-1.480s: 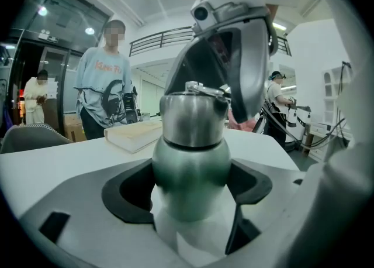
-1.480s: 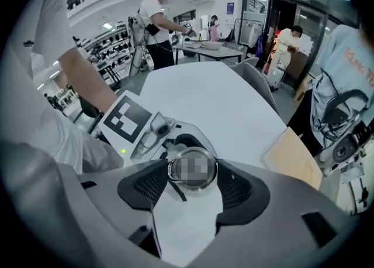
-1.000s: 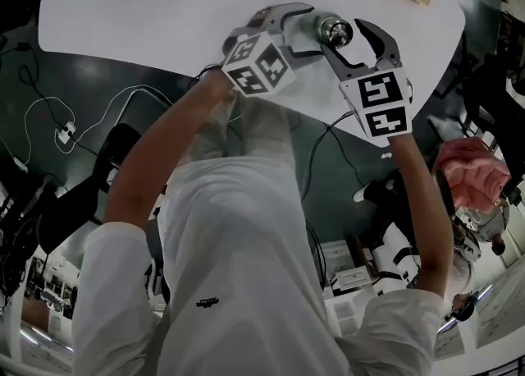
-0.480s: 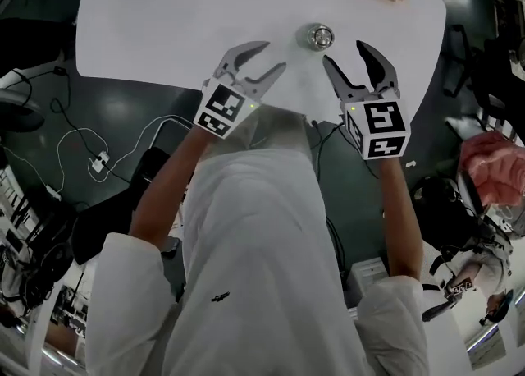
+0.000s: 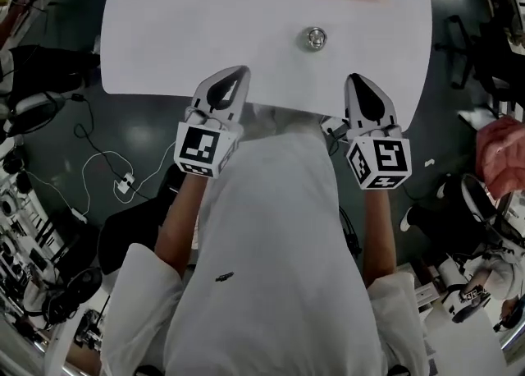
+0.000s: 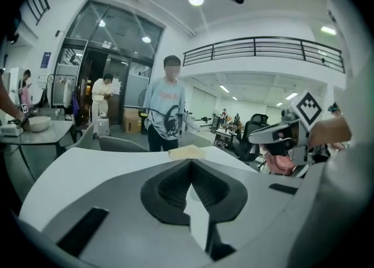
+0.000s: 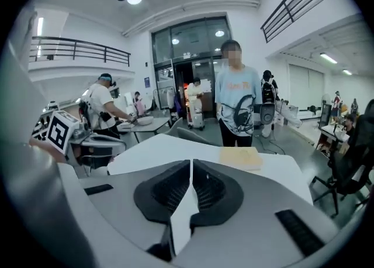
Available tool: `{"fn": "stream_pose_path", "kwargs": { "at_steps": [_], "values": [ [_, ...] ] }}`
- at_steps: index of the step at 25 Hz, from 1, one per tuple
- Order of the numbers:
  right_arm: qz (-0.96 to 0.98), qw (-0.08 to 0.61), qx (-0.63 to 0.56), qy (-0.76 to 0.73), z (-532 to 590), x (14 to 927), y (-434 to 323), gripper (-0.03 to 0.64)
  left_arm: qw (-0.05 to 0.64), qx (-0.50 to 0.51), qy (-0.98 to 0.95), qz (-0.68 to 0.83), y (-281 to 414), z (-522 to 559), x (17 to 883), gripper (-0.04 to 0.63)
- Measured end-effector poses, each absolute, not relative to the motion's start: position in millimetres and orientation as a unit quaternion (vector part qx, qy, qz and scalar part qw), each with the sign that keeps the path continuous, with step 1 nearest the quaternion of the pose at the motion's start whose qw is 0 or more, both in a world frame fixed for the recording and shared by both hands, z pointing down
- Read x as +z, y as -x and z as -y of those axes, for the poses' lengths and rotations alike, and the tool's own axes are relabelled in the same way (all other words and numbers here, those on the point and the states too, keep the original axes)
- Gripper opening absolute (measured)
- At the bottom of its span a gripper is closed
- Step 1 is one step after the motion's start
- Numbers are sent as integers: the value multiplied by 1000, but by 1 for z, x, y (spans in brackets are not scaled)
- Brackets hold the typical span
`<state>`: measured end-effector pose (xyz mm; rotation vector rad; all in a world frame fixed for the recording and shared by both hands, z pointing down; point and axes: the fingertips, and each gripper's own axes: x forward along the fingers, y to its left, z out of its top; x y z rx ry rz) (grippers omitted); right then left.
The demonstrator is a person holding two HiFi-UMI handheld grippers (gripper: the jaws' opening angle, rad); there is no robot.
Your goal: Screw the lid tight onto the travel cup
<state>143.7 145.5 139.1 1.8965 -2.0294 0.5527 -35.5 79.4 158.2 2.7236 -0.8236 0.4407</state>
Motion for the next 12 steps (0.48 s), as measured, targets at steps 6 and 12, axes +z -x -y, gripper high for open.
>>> {"fn": "stream_pose_path", "kwargs": {
  "at_steps": [6, 12],
  "values": [
    [703, 121, 151, -684, -169, 107, -132, 12, 114, 150, -938, 290, 51, -90, 124, 3],
    [708, 50, 116, -695, -197, 67, -120, 6, 104, 123, -941, 297, 64, -112, 91, 3]
  ]
}}
